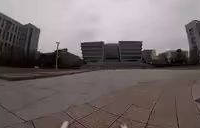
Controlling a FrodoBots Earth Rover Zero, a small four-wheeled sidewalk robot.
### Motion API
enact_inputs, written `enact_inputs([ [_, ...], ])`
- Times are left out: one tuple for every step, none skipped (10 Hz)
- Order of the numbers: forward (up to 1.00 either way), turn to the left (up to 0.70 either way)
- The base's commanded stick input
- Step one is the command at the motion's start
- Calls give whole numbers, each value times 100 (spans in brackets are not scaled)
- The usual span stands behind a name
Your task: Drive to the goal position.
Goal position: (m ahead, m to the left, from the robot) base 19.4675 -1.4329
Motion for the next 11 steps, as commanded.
enact_inputs([
  [70,0],
  [70,0],
  [70,0],
  [70,0],
  [70,0],
  [70,0],
  [70,0],
  [70,0],
  [70,-2],
  [70,-6],
  [70,-13],
])
